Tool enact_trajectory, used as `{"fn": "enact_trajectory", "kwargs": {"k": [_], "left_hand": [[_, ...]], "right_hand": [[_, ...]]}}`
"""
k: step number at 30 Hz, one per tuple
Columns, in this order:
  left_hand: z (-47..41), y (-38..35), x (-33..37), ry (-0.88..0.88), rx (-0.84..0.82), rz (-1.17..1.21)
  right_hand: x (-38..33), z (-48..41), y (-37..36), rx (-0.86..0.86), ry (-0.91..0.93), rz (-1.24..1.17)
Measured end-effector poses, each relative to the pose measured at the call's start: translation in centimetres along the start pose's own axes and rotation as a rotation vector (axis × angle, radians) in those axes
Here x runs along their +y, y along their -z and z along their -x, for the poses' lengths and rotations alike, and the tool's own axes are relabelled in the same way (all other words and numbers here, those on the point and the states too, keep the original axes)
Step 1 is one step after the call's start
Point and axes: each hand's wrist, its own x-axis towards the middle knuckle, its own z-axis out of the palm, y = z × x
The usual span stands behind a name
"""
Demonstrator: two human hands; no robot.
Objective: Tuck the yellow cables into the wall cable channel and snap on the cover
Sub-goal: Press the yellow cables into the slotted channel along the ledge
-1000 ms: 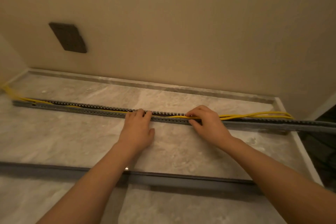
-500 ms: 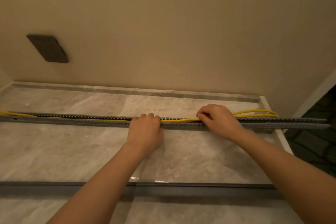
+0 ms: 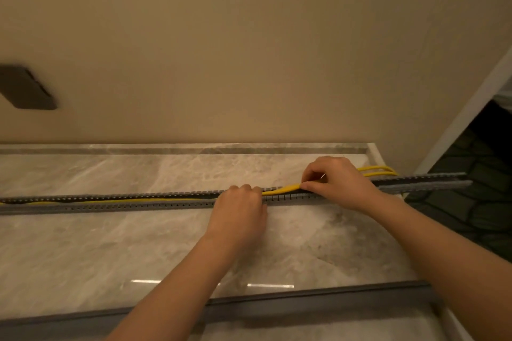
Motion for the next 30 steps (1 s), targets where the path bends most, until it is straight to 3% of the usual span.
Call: {"fn": "enact_trajectory", "kwargs": {"k": [10,16,27,30], "left_hand": [[-0.6,0.2,1.3,-0.013,0.005,-0.092],[-1.1,0.6,3.7,-0.079,0.054,-0.051],[-2.5,0.5,6.2,-0.075,-0.044,-0.125],[-2.6,0.5,5.4,-0.058,-0.057,-0.087]], "right_hand": [[0.5,0.4,-1.0,0.020,0.028,-0.004],[1.8,1.0,-0.2,-0.052,0.053,0.224],[7.4,3.1,5.0,-0.101,-0.164,0.272],[8.2,3.3,5.1,-0.140,-0.196,0.191]]}}
